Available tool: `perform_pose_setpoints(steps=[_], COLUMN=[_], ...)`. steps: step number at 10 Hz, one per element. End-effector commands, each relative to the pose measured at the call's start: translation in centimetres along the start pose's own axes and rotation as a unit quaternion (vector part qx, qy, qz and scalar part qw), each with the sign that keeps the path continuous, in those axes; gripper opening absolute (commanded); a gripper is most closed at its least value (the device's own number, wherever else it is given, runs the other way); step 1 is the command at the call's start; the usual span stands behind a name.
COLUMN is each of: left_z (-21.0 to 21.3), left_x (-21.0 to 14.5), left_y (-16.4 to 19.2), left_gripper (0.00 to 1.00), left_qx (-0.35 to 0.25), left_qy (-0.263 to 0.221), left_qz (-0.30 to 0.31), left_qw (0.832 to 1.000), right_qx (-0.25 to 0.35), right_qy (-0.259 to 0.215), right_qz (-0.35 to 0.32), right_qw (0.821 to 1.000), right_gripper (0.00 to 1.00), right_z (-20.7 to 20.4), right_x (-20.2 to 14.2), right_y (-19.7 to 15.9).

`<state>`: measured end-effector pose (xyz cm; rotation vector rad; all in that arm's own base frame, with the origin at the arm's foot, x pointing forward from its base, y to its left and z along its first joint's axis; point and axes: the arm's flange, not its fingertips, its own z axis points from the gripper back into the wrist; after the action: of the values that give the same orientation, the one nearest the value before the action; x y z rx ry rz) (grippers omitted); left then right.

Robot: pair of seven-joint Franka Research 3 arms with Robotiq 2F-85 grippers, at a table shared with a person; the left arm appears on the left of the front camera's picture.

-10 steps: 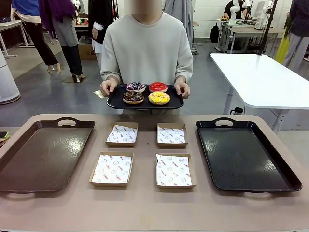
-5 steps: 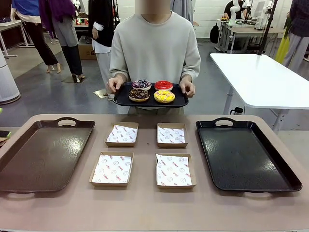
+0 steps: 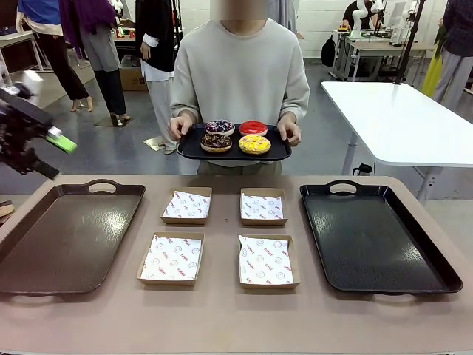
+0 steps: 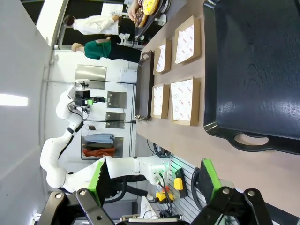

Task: Individually package the donuts and arrange them on the tray.
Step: Pick up one Paper togo box.

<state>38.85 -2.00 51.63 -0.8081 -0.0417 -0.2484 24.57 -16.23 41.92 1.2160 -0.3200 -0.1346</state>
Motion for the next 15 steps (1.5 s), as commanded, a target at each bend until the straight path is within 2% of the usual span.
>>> perform_pose_setpoints(steps=[1,4,8,10,12,13,15], left_z=[-4.8,-13.6,-20.6,-22.9,-24.1,-24.0,-23.5], left_x=[0.9,0.7,2.2,3.4,3.9,3.9,3.2], left_y=[-1.1,-3.6,-3.3,-2.1,-1.9,-2.1,-0.9], left_gripper=[1.00,1.00,1.00,1.00,1.00,1.00,1.00], left_qx=[0.121,0.249,0.331,0.346,0.334,0.320,0.331], left_qy=[0.048,0.072,0.012,0.007,0.008,0.006,0.014], left_qz=[0.002,-0.025,-0.010,0.020,0.034,0.037,0.023], left_qw=[0.992,0.965,0.943,0.938,0.942,0.947,0.943], right_qx=[0.007,0.007,0.007,0.007,0.007,0.007,0.007], right_qy=[-0.006,-0.006,-0.006,-0.006,-0.006,-0.006,-0.006], right_qz=[0.004,0.004,0.004,0.004,0.004,0.004,0.004], right_qw=[1.000,1.000,1.000,1.000,1.000,1.000,1.000], right_gripper=[1.00,1.00,1.00,1.00,1.00,1.00,1.00], right_z=[0.1,0.1,0.1,0.1,0.1,0.1,0.1], right_x=[0.1,0.1,0.1,0.1,0.1,0.1,0.1], right_y=[0.0,0.0,0.0,0.0,0.0,0.0,0.0])
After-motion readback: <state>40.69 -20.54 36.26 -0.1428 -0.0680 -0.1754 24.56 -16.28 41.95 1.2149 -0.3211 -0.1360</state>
